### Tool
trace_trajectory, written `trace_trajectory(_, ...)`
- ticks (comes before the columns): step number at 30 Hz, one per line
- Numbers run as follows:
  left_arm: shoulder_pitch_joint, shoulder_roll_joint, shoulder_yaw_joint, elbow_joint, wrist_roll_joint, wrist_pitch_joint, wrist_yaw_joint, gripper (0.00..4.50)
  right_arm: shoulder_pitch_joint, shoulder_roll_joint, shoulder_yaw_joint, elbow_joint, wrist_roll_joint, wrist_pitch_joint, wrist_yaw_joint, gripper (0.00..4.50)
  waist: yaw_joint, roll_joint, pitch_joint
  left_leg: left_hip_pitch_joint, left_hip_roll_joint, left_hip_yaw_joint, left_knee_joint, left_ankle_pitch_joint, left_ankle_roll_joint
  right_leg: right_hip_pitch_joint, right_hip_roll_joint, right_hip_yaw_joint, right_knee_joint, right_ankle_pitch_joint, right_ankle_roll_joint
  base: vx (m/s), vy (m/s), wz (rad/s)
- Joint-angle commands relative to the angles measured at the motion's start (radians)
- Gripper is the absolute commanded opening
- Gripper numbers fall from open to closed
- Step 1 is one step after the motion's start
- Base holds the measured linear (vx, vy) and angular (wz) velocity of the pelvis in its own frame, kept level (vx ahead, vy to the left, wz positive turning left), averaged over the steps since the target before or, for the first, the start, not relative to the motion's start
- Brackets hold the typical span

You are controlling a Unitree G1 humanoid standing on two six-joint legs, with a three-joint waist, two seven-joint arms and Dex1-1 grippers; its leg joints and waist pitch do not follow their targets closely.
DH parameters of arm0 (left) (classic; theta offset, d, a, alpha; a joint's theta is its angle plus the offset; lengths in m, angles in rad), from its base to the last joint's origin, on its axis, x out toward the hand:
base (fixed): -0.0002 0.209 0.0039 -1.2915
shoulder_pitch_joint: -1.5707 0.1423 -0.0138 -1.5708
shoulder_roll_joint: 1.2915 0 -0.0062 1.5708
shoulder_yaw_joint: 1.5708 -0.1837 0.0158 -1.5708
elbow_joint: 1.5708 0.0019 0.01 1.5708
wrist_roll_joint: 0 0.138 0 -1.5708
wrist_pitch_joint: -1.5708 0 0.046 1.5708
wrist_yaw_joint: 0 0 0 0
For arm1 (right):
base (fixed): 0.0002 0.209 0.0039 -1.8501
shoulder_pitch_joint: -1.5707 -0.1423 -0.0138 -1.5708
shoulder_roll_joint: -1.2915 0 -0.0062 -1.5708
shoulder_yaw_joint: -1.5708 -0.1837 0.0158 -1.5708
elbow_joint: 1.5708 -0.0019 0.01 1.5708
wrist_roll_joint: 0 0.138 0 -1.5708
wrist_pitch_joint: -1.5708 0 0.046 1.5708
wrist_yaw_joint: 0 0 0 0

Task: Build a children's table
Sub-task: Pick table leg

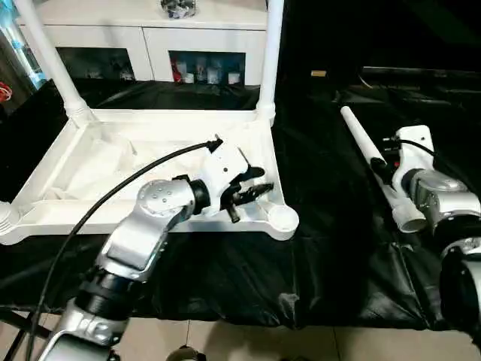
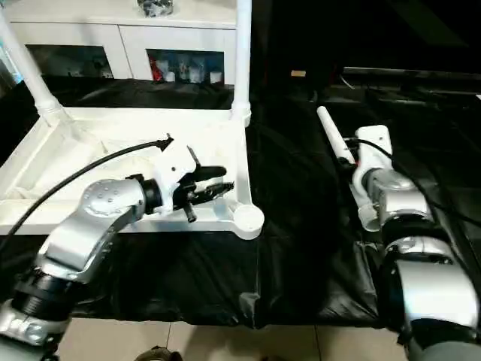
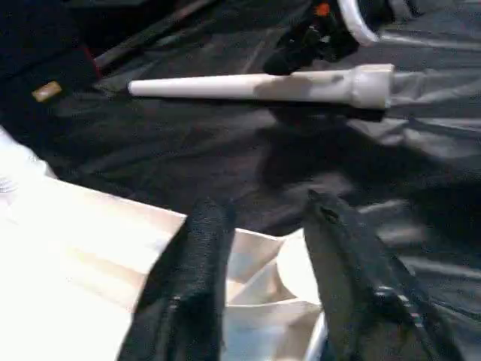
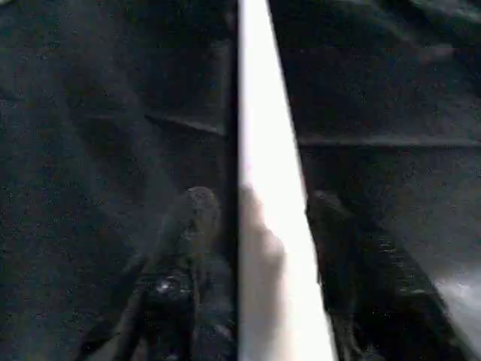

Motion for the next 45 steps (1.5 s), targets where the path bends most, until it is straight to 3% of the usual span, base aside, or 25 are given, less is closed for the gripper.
trace_trajectory(1,0.011,0.012,-0.017,-0.042,-0.011,0.031,-0.012,2.07,-0.027,-0.020,-0.009,0.027,-0.007,0.004,-0.019,2.47,-0.002,-0.007,-0.066,0.017,0.027,-0.008,-0.061,-0.285,0.015,0.048,-0.049,0.040,-0.069,-0.270,-0.226,0.000,0.000,0.00)
trace_trajectory(2,0.016,0.015,-0.019,-0.054,-0.010,0.040,-0.015,2.37,-0.031,-0.024,-0.011,0.036,-0.007,0.008,-0.019,2.72,-0.001,-0.006,-0.062,0.016,0.026,-0.007,-0.061,-0.284,0.020,0.047,-0.049,0.040,-0.072,-0.281,-0.224,0.000,0.000,0.00)
trace_trajectory(4,0.021,0.022,-0.024,-0.064,-0.006,0.045,-0.017,2.40,-0.036,-0.030,-0.011,0.050,-0.013,0.019,-0.019,2.74,-0.001,-0.003,-0.059,0.015,0.026,-0.008,-0.061,-0.276,0.024,0.046,-0.048,0.040,-0.071,-0.283,-0.221,0.000,0.000,0.00)
trace_trajectory(7,0.024,0.026,-0.027,-0.070,0.002,0.053,-0.009,2.78,-0.043,-0.036,0.001,0.068,-0.027,0.045,-0.018,3.01,-0.005,-0.002,-0.055,0.015,0.025,-0.008,-0.061,-0.288,0.027,0.046,-0.046,0.038,-0.073,-0.307,-0.219,0.000,0.000,0.00)
trace_trajectory(10,0.026,0.036,-0.031,-0.092,0.003,0.080,-0.005,2.88,-0.061,-0.039,0.014,0.103,-0.030,0.162,0.048,3.01,-0.005,0.001,-0.049,0.013,0.026,-0.008,-0.063,-0.297,0.033,0.045,-0.043,0.037,-0.073,-0.313,-0.222,0.000,0.000,0.00)
trace_trajectory(11,0.024,0.037,-0.030,-0.094,0.004,0.080,-0.005,3.11,-0.064,-0.039,0.014,0.109,-0.028,0.186,0.058,3.01,-0.004,0.003,-0.045,0.013,0.027,-0.008,-0.064,-0.306,0.032,0.042,-0.046,0.038,-0.076,-0.327,-0.221,0.000,0.000,0.00)
trace_trajectory(16,0.020,0.047,-0.026,-0.111,-0.004,0.097,-0.009,3.34,-0.073,-0.044,0.008,0.131,-0.028,0.253,0.062,3.01,-0.004,0.004,-0.040,0.016,0.027,-0.011,-0.067,-0.330,0.018,0.038,-0.047,0.038,-0.079,-0.367,-0.209,0.000,0.000,0.00)
trace_trajectory(17,0.017,0.048,-0.024,-0.113,-0.008,0.101,-0.010,3.64,-0.078,-0.044,0.002,0.137,-0.024,0.274,0.067,2.84,-0.003,0.004,-0.040,0.017,0.028,-0.010,-0.068,-0.335,0.016,0.037,-0.047,0.039,-0.080,-0.369,-0.208,0.000,0.000,0.00)
trace_trajectory(21,0.012,0.052,-0.021,-0.123,-0.019,0.115,-0.019,3.83,-0.087,-0.051,-0.012,0.143,-0.012,0.315,0.076,2.62,-0.001,0.005,-0.039,0.018,0.029,-0.011,-0.069,-0.344,0.010,0.037,-0.047,0.039,-0.079,-0.365,-0.210,0.000,0.000,0.00)
trace_trajectory(23,0.009,0.064,-0.024,-0.136,-0.040,0.140,-0.049,3.93,-0.091,-0.059,0.002,0.144,-0.026,0.337,0.092,2.28,-0.001,0.004,-0.040,0.016,0.029,-0.011,-0.069,-0.336,0.008,0.038,-0.048,0.039,-0.077,-0.356,-0.213,0.000,0.000,0.00)
trace_trajectory(29,0.013,0.097,-0.039,-0.156,-0.062,0.164,-0.097,3.93,-0.086,-0.067,-0.005,0.145,-0.030,0.341,0.089,1.93,-0.001,0.002,-0.042,0.016,0.029,-0.010,-0.069,-0.333,0.007,0.038,-0.050,0.040,-0.077,-0.364,-0.217,0.000,0.000,0.00)
trace_trajectory(37,-0.007,0.087,-0.036,-0.125,-0.056,0.144,-0.081,3.93,-0.090,-0.081,-0.042,0.140,-0.006,0.324,0.050,1.86,0.000,0.000,-0.048,0.018,0.029,-0.008,-0.067,-0.321,0.001,0.039,-0.051,0.041,-0.079,-0.370,-0.211,0.000,0.000,0.00)
trace_trajectory(43,-0.033,0.038,0.012,-0.068,-0.043,0.086,0.000,3.93,-0.093,-0.085,-0.114,0.115,0.059,0.216,0.076,1.85,0.001,-0.014,-0.061,0.010,0.029,-0.005,-0.060,-0.259,0.019,0.048,-0.054,0.040,-0.071,-0.324,-0.214,0.000,0.000,0.00)
trace_trajectory(45,-0.039,0.028,0.021,-0.056,-0.043,0.082,0.015,3.93,-0.090,-0.085,-0.120,0.110,0.063,0.191,0.078,1.85,0.001,-0.013,-0.063,0.007,0.028,-0.005,-0.058,-0.237,0.025,0.049,-0.054,0.040,-0.069,-0.307,-0.215,0.000,0.000,0.00)
